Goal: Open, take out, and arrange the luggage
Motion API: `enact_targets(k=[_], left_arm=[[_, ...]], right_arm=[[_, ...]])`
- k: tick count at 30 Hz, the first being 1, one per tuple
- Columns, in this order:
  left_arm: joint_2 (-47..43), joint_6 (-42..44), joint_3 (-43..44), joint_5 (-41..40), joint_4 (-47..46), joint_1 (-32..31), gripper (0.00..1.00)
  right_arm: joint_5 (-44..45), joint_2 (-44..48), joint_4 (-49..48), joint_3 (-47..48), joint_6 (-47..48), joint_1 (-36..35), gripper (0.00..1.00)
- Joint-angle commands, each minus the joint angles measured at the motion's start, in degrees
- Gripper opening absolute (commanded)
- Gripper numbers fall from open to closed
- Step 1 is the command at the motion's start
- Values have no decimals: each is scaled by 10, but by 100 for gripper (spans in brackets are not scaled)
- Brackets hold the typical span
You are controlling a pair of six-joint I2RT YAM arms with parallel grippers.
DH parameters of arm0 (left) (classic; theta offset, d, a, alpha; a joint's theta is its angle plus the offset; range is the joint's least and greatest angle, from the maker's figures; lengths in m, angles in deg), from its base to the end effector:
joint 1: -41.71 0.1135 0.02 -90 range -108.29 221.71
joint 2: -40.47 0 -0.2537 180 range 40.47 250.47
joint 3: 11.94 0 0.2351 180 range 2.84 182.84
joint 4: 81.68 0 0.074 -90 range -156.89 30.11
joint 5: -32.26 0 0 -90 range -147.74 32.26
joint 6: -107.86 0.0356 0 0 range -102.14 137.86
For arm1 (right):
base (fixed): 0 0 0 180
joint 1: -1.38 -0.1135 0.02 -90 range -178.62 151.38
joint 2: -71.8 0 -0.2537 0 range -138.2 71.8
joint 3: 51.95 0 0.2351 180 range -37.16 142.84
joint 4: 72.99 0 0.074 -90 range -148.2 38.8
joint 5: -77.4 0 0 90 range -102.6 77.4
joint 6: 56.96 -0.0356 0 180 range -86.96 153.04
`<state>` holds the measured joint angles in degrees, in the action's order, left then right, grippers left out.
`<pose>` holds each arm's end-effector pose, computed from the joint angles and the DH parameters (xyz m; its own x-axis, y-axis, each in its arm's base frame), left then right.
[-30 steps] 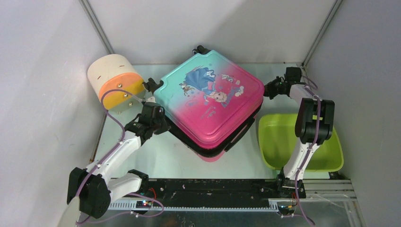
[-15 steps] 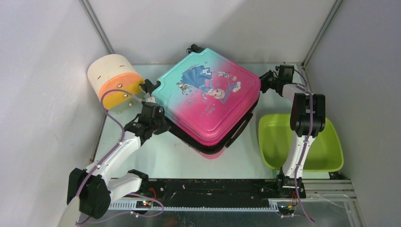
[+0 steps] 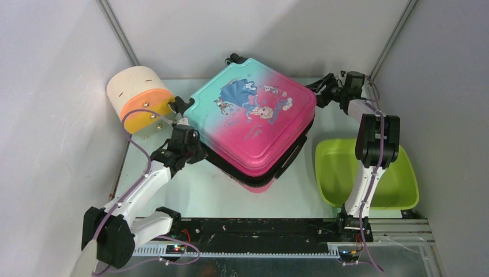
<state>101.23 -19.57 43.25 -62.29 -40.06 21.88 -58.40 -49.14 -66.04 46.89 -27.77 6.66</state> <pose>0.1933 -0.0667 0.2317 -0.7227 -0.3834 -0.5750 -0.1912 0.9104 -0.3668 0.4551 -0.0164 0.1947 -0.7246 0.6782 -0.1224 0.1490 0.3277 0.9330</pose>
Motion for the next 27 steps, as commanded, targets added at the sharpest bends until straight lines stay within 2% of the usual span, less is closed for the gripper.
enact_targets(k=[1, 5, 11, 13, 16, 19, 21, 25, 27], left_arm=[[-57, 96, 38, 83, -47, -21, 19], [-66, 86, 55, 86, -45, -32, 37], [-56, 76, 91, 77, -12, -38, 48], [-64, 71, 96, 71, -3, -38, 50], [-92, 67, 99, 52, 5, -38, 53], [-112, 69, 116, -8, 34, -35, 63], [-122, 71, 135, -46, 56, -28, 71], [-114, 113, 196, -67, 87, 8, 83], [-100, 152, 231, -66, 97, 25, 90]], right_arm=[[37, 89, 59, 29, 65, 37, 71], [64, 148, 167, 34, 119, 62, 78], [180, 272, 320, 31, 237, 45, 82], [219, 322, 363, 20, 275, 25, 80], [259, 416, 373, -20, 315, -22, 78], [332, 519, 360, -65, 370, -100, 77], [405, 567, 376, -97, 352, -162, 79], [455, 628, 435, -145, 233, -240, 81], [473, 654, 435, -178, 188, -281, 82]])
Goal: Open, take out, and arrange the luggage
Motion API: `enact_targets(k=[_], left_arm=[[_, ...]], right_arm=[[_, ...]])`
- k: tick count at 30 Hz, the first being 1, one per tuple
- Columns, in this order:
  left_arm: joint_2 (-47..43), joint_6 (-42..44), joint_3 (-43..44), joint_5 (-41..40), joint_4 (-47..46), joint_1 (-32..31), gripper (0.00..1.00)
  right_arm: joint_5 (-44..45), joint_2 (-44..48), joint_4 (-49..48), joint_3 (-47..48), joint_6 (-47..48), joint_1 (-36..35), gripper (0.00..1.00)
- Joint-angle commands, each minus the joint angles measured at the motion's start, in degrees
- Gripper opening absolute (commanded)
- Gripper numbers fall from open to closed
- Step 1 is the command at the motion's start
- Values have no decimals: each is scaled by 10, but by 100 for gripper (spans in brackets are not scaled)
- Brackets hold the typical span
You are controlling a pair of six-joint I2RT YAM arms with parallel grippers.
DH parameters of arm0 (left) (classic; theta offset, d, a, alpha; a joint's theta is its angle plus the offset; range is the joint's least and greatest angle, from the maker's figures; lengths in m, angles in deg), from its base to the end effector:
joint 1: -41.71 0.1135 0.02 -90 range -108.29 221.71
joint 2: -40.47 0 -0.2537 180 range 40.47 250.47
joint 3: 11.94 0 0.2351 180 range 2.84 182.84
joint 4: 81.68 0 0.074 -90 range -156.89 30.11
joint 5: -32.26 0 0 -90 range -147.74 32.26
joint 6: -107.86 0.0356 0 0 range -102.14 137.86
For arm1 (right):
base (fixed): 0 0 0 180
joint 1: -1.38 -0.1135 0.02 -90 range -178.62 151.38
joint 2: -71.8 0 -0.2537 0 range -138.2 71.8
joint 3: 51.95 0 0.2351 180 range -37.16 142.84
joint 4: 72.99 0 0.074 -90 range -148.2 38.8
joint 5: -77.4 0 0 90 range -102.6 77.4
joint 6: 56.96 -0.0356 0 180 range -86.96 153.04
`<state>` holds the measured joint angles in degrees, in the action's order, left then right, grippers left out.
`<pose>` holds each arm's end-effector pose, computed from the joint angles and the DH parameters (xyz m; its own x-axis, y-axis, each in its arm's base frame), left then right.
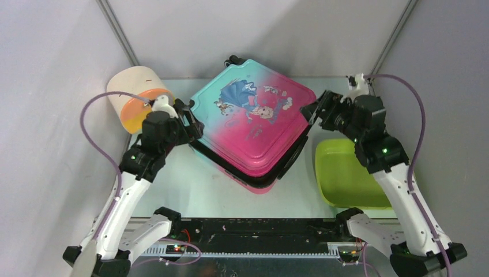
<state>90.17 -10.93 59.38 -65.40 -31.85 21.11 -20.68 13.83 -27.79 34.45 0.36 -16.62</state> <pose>0.1615 -0.0556 0.3420 -0.5028 -0.3209 -0.8026 -0.0039 0.9294 -0.3692 0.1856 0.0656 0.4090 -0.4653 0.4109 -0.7840 -0.2171 0.8057 0.5511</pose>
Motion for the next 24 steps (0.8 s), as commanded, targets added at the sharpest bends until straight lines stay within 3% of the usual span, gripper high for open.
enact_targets(k=[1, 5, 8, 10, 14, 17, 21, 24], left_arm=[[22, 76, 91, -29, 17, 39, 94], [71, 129, 153, -4, 26, 82, 99], [131, 175, 199, 55, 53, 129, 100], [162, 179, 230, 50, 81, 150, 100], [155, 78, 215, -33, 73, 182, 100], [106, -37, 140, 31, 1, 238, 100], [51, -198, -4, 119, -195, 291, 100], [49, -245, -43, 131, -243, 295, 100]], right_arm=[[115, 32, 49, -65, -104, -78, 82], [150, 59, 18, -111, -133, -169, 83], [176, 51, 25, -117, -146, -234, 83], [197, 43, 32, -122, -146, -269, 83], [222, 43, 42, -133, -152, -300, 83], [223, 54, 25, -145, -157, -302, 83], [214, 66, 8, -147, -153, -303, 83], [206, 77, 9, -147, -137, -305, 83]])
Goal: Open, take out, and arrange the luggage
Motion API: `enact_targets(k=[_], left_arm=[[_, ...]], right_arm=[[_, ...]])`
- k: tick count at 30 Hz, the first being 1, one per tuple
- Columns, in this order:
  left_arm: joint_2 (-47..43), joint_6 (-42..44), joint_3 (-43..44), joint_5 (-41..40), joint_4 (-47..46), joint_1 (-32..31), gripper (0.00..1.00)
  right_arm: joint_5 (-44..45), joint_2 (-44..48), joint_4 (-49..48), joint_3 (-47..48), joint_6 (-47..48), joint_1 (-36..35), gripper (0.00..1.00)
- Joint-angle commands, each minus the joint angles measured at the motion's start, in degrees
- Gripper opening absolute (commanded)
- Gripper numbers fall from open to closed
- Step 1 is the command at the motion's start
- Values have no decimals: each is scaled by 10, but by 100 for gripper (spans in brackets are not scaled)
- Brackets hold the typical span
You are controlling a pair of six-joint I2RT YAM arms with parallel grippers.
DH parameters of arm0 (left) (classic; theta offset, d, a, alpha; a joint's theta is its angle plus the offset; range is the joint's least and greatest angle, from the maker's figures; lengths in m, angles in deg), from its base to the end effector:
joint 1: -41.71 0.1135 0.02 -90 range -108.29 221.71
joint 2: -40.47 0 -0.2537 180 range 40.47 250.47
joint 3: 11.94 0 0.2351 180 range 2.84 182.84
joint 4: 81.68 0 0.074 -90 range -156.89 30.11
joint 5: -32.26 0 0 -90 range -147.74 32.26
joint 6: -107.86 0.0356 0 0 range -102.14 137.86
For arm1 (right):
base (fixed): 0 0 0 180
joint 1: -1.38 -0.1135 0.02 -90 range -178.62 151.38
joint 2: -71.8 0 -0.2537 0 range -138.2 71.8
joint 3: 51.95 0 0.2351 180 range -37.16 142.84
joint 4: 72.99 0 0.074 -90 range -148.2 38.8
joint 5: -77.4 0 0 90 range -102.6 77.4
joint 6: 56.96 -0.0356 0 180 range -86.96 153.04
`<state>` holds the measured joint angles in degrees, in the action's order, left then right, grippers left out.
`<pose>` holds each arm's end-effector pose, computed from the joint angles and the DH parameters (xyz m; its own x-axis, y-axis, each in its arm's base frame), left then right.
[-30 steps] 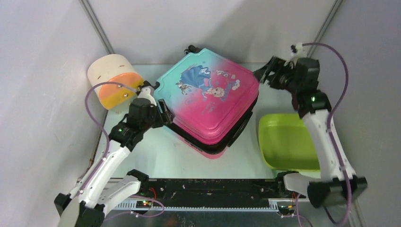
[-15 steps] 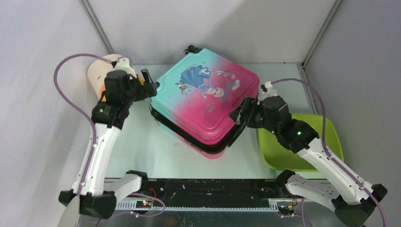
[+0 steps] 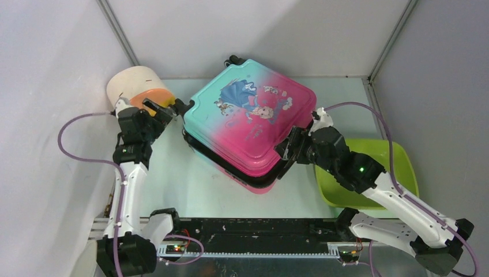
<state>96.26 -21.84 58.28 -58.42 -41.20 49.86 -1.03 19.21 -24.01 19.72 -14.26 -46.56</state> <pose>0.2014 0.0293 0.3338 -0.2372 -0.6792 -0.6946 -0.3949 0.7206 -0.5699 0.1275 0.1307 0.3376 -0.6754 0.3262 -0.6614 -0.1689 0.8046 0.5693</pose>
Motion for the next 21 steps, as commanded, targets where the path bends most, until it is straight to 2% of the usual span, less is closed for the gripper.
enact_targets(k=[1, 7, 14, 21], left_arm=[[-2, -151, -33, 63, -157, 7, 100], [51, -212, -55, 106, -217, 17, 100], [85, -245, -57, 84, -205, 22, 100], [131, -284, -83, 102, -258, 22, 100]], right_arm=[[9, 26, -28, 1, 15, -6, 83], [1, 57, -36, 1, 83, -14, 83], [8, 70, -39, 1, 95, -15, 84], [-10, 76, -64, 1, 119, -14, 85]])
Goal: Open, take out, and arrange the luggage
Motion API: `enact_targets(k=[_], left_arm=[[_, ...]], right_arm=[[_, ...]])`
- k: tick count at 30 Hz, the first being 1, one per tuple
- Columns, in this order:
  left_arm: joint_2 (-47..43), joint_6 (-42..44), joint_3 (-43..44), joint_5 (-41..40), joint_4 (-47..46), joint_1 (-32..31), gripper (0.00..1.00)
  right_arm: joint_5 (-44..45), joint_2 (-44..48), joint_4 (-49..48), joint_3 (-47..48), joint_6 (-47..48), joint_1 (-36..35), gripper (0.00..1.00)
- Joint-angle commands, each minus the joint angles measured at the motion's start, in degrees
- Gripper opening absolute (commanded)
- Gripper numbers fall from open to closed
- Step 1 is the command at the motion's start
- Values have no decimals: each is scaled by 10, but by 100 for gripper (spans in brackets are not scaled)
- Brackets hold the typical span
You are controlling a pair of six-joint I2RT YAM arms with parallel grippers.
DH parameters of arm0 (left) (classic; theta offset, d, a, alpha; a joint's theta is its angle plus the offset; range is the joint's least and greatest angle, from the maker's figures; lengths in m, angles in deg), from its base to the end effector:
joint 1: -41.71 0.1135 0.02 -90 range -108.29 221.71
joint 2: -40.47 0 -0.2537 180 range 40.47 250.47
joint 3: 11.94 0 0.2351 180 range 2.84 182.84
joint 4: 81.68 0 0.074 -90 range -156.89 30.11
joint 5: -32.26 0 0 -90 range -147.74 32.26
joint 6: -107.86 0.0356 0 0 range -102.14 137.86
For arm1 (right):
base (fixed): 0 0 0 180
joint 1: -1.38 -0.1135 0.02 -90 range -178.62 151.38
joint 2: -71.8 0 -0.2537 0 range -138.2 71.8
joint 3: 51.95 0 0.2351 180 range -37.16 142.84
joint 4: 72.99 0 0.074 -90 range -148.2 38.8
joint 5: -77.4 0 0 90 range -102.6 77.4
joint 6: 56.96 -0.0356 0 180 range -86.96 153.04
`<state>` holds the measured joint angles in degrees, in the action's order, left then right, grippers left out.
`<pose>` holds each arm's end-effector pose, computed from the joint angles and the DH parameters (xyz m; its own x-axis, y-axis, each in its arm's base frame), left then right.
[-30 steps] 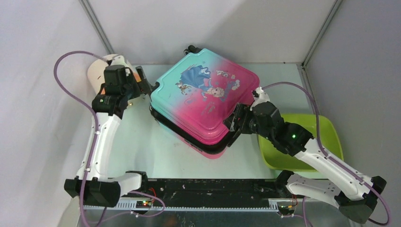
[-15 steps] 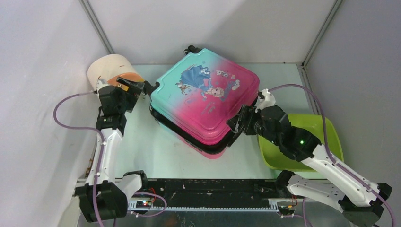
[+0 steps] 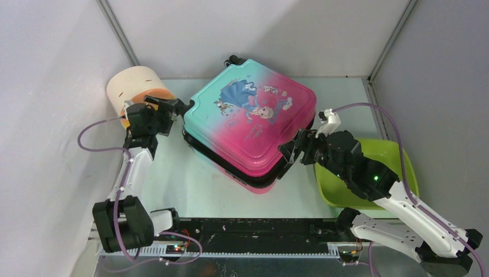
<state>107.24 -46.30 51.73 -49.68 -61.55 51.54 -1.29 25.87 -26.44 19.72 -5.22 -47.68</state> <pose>0.2522 0.0386 0.2908 -0.1315 -0.9272 -0.3508 -0.3681 0.3742 -0.8512 0.1082 0.1141 0.3592 -0.5671 0.2729 -0.7771 -0.3431 0.7795 0.5241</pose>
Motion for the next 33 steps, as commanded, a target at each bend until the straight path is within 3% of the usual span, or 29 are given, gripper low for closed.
enact_targets(k=[1, 14, 17, 21, 24, 26, 29, 33], left_arm=[[25, -44, -21, 13, -69, 5, 100], [109, -87, -14, 47, -216, 5, 95], [119, -108, -18, 62, -240, 5, 88], [125, -129, -26, 89, -293, 5, 70], [116, -134, -21, 97, -305, 5, 45], [108, -138, -10, 100, -297, 5, 36], [93, -145, 12, 102, -277, 4, 30], [74, -149, 40, 97, -247, 2, 31]], right_arm=[[-12, 10, -44, 1, 34, -3, 85], [-2, -15, -55, 1, 67, -19, 87], [19, -14, -72, 1, 83, -30, 86], [36, 0, -101, 1, 114, -55, 83], [40, 11, -129, 1, 166, -85, 82], [55, 11, -138, 1, 207, -113, 81], [92, 3, -142, 1, 277, -154, 81], [179, -15, -123, 1, 396, -205, 85]])
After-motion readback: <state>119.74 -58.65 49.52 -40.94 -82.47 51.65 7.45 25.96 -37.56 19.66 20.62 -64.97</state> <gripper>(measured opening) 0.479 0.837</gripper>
